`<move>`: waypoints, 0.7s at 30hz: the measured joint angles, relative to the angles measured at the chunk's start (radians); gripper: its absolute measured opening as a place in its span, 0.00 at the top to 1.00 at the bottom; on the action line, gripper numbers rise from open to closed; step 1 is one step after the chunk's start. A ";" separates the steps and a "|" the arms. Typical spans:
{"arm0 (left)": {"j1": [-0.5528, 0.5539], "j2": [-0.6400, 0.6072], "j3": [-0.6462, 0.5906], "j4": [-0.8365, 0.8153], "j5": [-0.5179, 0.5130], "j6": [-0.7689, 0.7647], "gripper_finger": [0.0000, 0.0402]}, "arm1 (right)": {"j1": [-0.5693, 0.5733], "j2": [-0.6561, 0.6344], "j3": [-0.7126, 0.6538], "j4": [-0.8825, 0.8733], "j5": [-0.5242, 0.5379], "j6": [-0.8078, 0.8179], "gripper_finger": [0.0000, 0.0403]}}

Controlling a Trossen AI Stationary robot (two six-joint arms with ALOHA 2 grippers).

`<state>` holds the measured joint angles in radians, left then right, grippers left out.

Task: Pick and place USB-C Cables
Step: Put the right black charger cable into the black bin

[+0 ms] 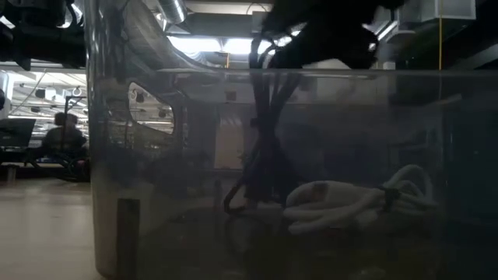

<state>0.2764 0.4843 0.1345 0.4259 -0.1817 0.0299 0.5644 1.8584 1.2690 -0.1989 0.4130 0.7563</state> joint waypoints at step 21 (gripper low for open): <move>0.000 0.000 0.000 0.000 0.000 0.000 1.00 | -0.037 -0.005 0.000 0.113 -0.102 -0.070 0.58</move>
<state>0.2764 0.4843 0.1345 0.4259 -0.1816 0.0299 0.5270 1.8530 1.2690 -0.0859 0.3107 0.6859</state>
